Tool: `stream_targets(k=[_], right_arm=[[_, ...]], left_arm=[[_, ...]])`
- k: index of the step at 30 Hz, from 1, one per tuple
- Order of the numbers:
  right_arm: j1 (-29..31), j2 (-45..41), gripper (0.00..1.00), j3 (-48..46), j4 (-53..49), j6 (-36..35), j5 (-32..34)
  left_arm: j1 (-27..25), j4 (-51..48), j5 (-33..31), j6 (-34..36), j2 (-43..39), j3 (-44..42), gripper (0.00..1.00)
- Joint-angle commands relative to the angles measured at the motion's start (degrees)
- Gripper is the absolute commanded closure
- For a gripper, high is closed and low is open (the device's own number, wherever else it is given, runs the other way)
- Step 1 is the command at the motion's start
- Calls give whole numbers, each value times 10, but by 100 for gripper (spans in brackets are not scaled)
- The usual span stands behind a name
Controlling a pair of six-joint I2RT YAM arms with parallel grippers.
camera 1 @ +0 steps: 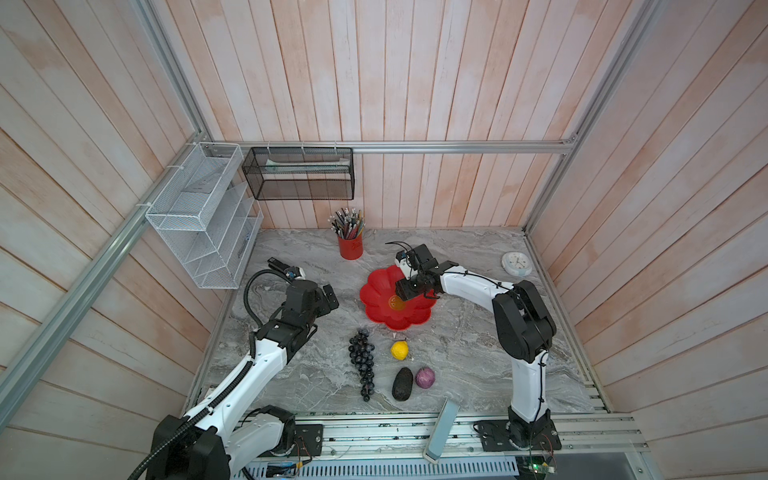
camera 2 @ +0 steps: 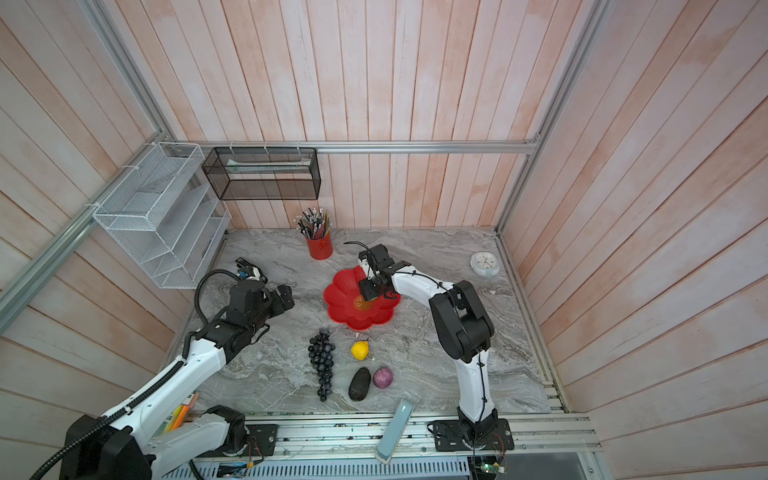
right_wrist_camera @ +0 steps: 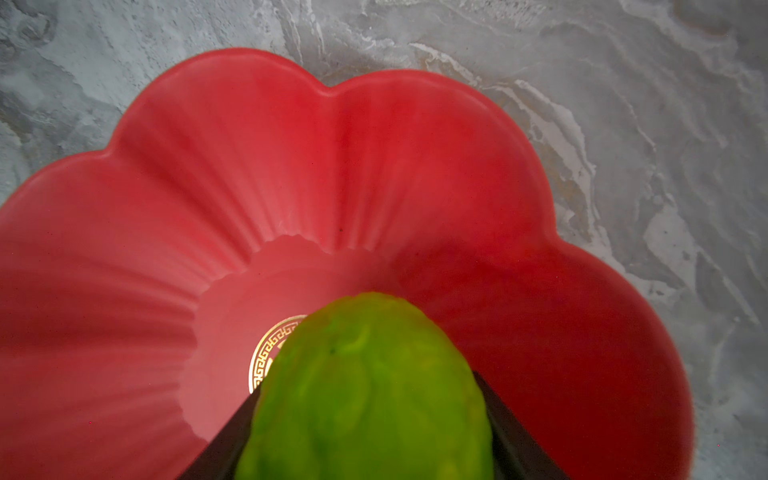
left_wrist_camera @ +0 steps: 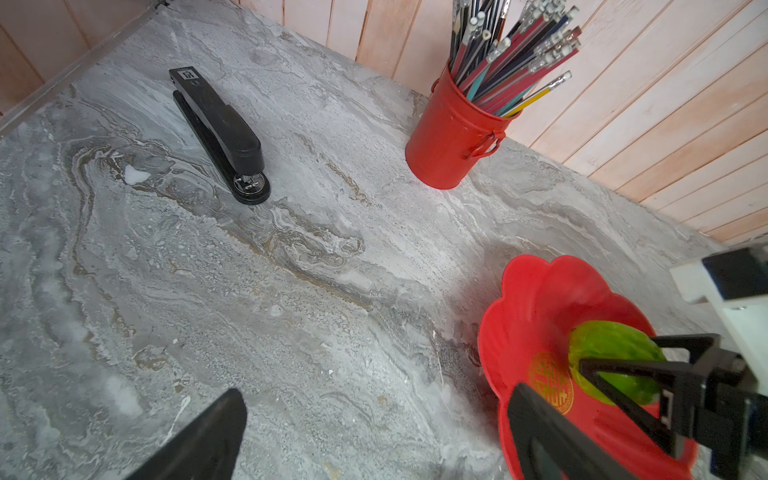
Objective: Place and organize the fake fruits in the fruit bowl
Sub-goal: 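Lift the green fruit with the right gripper and carry it over the red bowl, then release the green fruit into the bowl while the left gripper reaches toward the yellow pear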
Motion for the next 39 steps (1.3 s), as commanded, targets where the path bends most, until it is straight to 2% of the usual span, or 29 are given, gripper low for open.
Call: stream_targets(k=[1,7,11,15,19,26,32,36,39], right_arm=[[-3,19,46,15,-15,-6,2],[-4,25,40,21,-15,-8,6],[-3,27,27,29,-24,-7,5],[-2,11,17,30,-30,-14,19],[-2,-23,14,26,-28,-15,29],[3,-80,13,20,-38,-24,38],[21,-155,12,-43,-18,-19,76],[22,-258,14,-147,41,15,87],[22,-332,15,-229,89,45,92]], left_arm=[[1,-10,6,-5,-6,-3,0],[1,-18,3,-6,-21,-7,0],[1,-62,-24,-22,-18,8,0],[1,-80,-17,-20,-14,19,0],[0,-93,12,-24,-6,32,0],[-2,-151,115,3,56,102,0],[-12,-140,160,1,70,95,0],[-35,-169,199,21,83,126,2],[-77,-215,238,37,121,169,7]])
